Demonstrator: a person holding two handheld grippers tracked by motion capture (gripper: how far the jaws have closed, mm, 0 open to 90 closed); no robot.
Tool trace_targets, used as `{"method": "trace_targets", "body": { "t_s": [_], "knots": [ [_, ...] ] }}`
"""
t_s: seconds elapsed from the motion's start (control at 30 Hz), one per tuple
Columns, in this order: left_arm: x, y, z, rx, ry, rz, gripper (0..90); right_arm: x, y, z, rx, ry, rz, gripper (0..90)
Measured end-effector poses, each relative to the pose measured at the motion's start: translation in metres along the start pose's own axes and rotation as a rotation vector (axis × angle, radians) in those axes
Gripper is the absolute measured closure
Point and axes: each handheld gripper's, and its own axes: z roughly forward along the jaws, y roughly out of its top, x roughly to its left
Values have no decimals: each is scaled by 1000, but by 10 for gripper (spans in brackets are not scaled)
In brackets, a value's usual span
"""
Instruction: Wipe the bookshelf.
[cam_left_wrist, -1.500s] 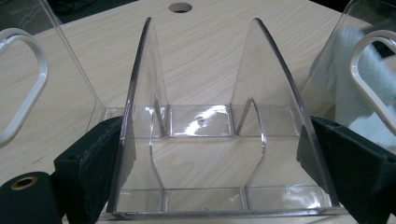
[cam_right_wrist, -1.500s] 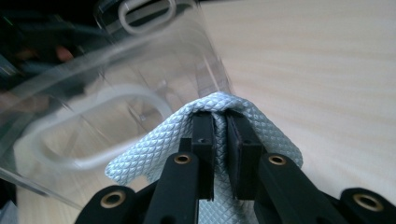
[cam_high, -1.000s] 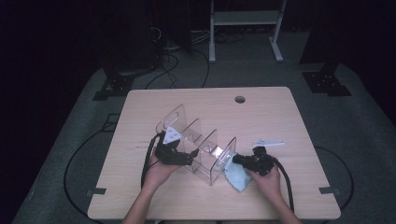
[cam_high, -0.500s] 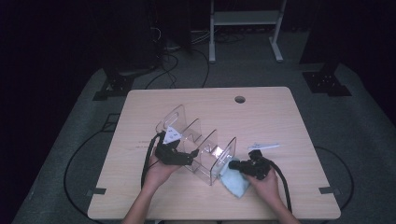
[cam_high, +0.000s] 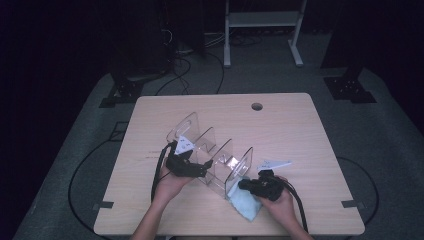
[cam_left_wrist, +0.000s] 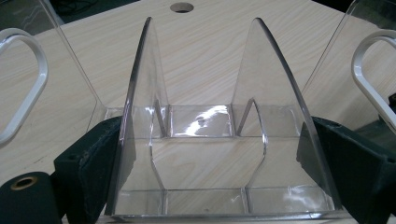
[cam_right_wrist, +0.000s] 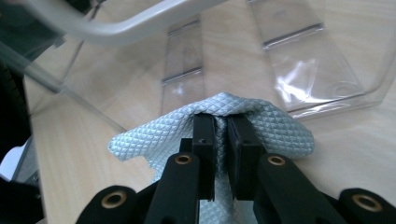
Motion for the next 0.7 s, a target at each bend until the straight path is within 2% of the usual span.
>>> {"method": "trace_targets", "body": {
  "t_s": [0.17,0.4,0.47,0.57,0.63,0.67,0.7],
  "knots": [
    [-1,0,0,-2,2,-5,82,-6,2,-3,-18,-20,22,820],
    [0,0,0,6,8,6,85,23,-3,5,42,58,-68,820],
    [0,0,0,3,8,3,85,25,-1,5,47,46,-98,820],
    [-1,0,1,5,14,2,85,18,-1,4,34,23,-77,821],
    [-1,0,1,2,13,-1,85,19,-2,5,39,16,-67,821],
    [-1,0,1,2,13,-1,85,19,-2,5,39,16,-67,821],
    [-1,0,1,3,14,-1,85,25,-5,9,55,24,-93,820]
  ]
}}
